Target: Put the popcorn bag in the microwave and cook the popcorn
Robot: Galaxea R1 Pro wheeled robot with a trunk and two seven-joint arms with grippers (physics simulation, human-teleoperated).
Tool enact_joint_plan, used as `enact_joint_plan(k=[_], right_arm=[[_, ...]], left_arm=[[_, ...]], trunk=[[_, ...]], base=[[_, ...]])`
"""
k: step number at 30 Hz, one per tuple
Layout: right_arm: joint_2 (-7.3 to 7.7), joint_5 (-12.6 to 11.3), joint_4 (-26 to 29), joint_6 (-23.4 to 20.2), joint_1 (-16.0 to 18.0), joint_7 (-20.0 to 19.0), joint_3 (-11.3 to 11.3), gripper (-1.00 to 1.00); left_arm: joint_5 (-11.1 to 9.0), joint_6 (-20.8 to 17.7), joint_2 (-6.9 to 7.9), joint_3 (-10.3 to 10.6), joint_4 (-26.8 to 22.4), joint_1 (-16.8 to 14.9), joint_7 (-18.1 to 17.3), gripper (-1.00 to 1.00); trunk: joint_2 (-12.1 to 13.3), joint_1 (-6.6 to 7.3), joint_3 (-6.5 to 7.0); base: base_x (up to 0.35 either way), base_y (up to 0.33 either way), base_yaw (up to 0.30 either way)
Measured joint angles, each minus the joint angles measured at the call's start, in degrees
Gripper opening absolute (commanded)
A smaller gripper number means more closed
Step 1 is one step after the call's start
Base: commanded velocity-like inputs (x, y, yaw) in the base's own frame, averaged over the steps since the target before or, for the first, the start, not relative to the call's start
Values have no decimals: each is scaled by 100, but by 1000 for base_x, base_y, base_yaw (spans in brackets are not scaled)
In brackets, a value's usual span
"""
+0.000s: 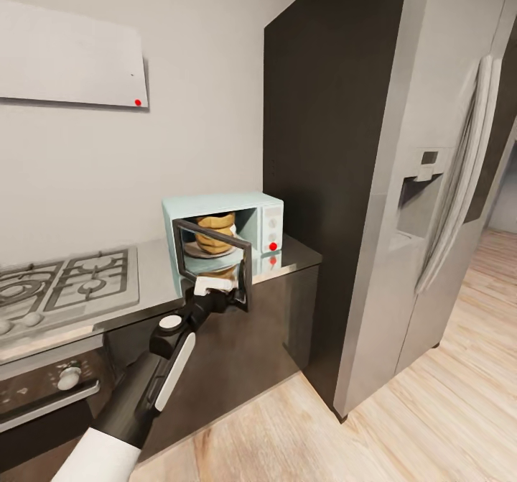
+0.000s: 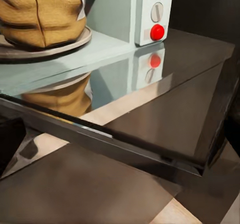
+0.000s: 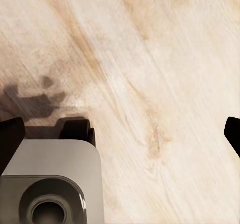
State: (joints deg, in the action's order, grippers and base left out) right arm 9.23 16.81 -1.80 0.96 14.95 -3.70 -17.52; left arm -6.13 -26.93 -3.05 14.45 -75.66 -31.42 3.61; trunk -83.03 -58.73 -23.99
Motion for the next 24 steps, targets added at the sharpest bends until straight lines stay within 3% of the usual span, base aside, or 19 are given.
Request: enact_joint_plan(k=[3,6,11,24], right_arm=[[-3,0,0,0,0,-4,3,100],[-2,0,0,0,0,2,5,100],[-2,0,0,7,0,3,0,100],[-8,0,0,1,0,-5,7,100]], left_arm=[[-101,16,112,-8,4,0,-20,100],[-394,31,152,-9,-3,0,-33,100],[-447,28,139,1,2,0,-41,100],[-459,22,60,27,13,0,-36,100]], trunk=[[0,0,0],[0,0,0],[0,1,0],[-1,2,0]], base=[[0,0,0],[0,0,0],[55,0,0],[203,0,0]])
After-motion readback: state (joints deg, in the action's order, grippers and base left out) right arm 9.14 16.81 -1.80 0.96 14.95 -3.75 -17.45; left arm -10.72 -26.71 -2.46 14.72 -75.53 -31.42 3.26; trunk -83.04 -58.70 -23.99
